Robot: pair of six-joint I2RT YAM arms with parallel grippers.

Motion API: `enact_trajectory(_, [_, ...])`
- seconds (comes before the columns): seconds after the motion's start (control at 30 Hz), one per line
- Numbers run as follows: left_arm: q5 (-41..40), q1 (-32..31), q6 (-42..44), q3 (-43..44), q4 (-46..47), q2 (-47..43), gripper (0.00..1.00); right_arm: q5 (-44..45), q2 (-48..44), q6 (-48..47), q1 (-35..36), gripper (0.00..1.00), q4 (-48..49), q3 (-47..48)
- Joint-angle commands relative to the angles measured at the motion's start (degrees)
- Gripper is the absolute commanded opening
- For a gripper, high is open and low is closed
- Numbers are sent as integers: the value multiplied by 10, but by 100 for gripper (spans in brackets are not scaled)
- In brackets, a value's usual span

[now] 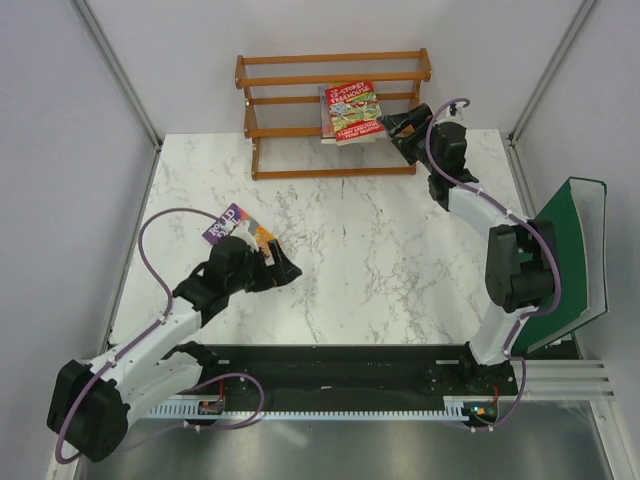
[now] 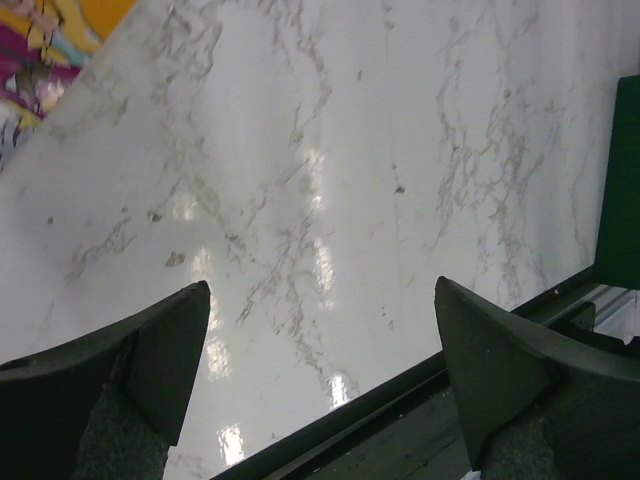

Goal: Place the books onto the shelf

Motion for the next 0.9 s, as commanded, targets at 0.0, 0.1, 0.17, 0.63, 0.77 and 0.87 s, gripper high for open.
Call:
enact_trajectory(0.0, [-28, 2, 75, 130, -26, 61, 100, 19, -58, -99, -3, 98, -99, 14])
enact_trajectory(0.1, [-27, 3, 97, 223, -52, 119, 100, 46, -71, -164, -2, 98, -174, 35])
enact_trajectory(0.17, [-23, 3, 111, 291, -64, 181, 100, 61, -73, -193, -2, 98, -221, 52])
enact_trajectory(0.63, [26, 53, 100, 596, -27, 470, 98, 75, -11, -262, -3, 93, -263, 142])
enact_trajectory(0.77, [39, 63, 98, 636, 5, 517, 98, 74, 26, -249, -6, 91, -256, 176])
enact_trajectory(0.87, [44, 69, 94, 671, 23, 554, 97, 55, 63, -241, -7, 84, -251, 214])
